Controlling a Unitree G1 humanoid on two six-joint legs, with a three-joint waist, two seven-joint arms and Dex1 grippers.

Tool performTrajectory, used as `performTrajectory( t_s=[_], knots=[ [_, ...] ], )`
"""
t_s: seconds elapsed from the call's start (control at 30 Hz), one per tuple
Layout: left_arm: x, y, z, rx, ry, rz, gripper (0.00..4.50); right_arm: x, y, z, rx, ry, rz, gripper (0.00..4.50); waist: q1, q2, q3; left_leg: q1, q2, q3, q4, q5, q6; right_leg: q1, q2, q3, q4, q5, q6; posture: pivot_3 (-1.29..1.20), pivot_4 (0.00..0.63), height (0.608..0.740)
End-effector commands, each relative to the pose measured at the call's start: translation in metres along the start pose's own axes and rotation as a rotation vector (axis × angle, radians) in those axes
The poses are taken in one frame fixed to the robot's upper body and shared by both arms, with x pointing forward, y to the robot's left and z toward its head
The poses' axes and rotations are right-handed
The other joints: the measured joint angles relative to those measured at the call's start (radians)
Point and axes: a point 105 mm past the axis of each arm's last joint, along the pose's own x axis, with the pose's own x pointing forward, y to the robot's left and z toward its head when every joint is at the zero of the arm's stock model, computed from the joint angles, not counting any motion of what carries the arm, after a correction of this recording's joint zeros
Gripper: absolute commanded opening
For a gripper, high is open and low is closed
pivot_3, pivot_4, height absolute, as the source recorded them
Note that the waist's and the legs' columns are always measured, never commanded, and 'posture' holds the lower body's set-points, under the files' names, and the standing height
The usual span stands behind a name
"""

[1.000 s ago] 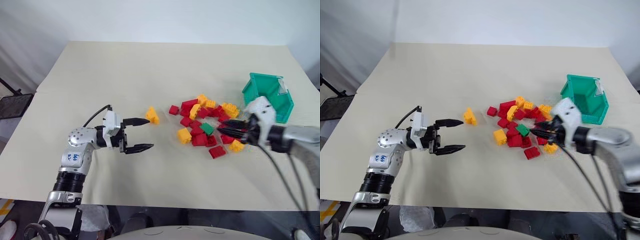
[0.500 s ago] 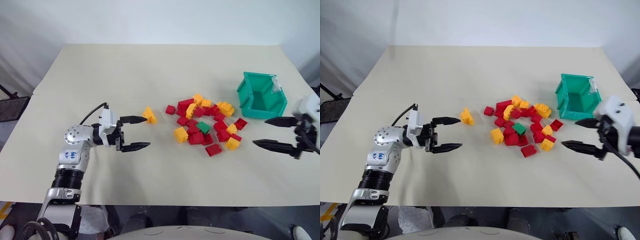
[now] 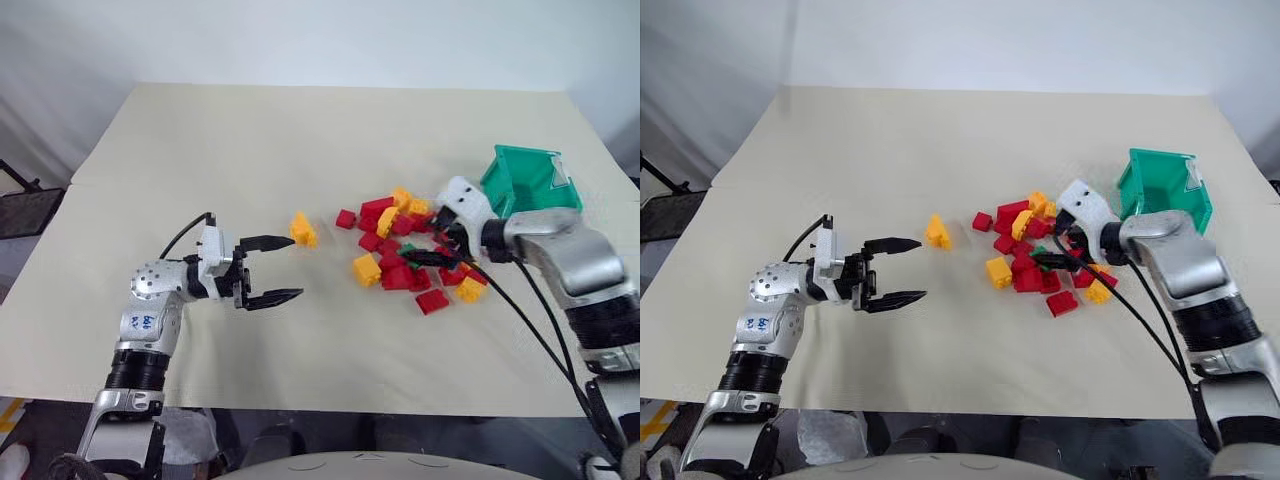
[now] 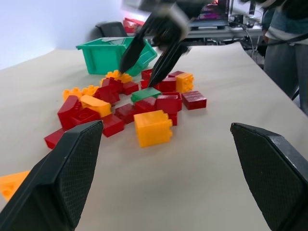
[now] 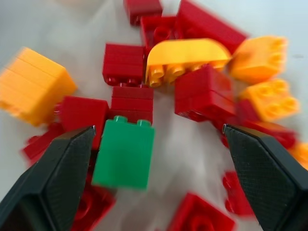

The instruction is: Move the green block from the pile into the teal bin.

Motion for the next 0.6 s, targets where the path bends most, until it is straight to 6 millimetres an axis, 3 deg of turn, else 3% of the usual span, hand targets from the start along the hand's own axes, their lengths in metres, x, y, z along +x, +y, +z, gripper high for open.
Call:
performTrajectory(
  t_s=[0.03, 0.6],
  knots=[
    [-0.002, 0.000, 0.012, 0.042, -0.024, 0.018, 4.50, 0.001, -0.001, -0.003, -0.057, 0.042, 0.036, 4.44, 0.001, 0.000, 0.000, 0.000, 0.000, 0.000, 0.001, 0.000, 0.000, 0.000, 0.000, 0.000, 0.000, 0.000, 0.000, 0.00, 0.150, 0.740],
    [-0.002, -0.002, 0.013, 0.037, -0.029, 0.057, 4.50, 0.000, 0.003, -0.031, -0.072, 0.206, 0.095, 4.44, -0.006, 0.000, -0.001, 0.003, 0.001, 0.001, 0.001, 0.000, 0.000, 0.002, 0.000, 0.002, 0.001, 0.000, 0.000, 0.00, 0.150, 0.740]
  ],
)
